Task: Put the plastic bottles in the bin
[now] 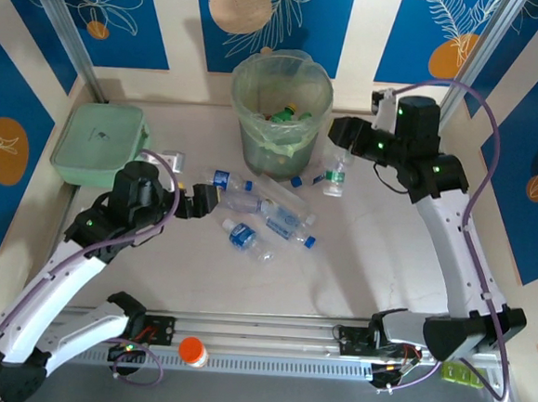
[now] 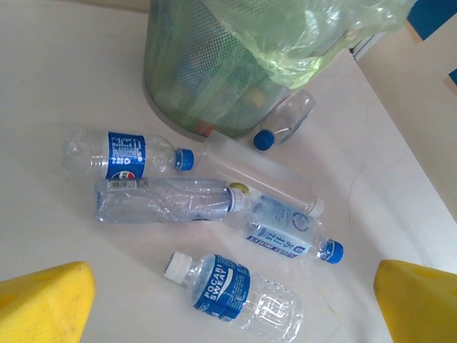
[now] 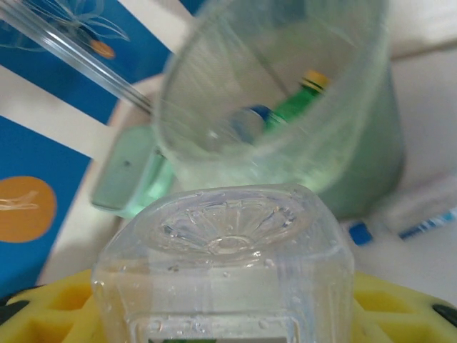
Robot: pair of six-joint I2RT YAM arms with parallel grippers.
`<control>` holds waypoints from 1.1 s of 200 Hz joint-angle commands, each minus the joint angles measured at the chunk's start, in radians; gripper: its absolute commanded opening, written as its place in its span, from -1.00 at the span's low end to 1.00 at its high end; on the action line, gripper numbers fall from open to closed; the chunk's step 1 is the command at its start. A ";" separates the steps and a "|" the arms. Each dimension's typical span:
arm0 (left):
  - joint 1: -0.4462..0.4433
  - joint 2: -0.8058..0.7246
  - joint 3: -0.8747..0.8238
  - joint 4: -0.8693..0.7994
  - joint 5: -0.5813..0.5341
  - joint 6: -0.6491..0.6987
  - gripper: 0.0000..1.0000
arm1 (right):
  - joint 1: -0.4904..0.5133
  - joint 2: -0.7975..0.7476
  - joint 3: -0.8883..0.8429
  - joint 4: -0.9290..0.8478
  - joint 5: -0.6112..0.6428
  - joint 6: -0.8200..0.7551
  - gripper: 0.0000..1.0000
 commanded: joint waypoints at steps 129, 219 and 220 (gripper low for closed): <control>0.073 -0.014 -0.088 0.097 0.018 0.028 0.98 | 0.009 0.962 1.165 -0.032 -0.106 0.329 -0.09; 0.075 -0.020 -0.090 0.102 0.033 0.023 0.98 | 0.058 1.107 1.140 0.041 -0.130 0.278 -0.04; 0.075 -0.020 -0.090 0.102 0.033 0.023 0.98 | 0.059 1.109 1.141 0.039 -0.130 0.276 -0.04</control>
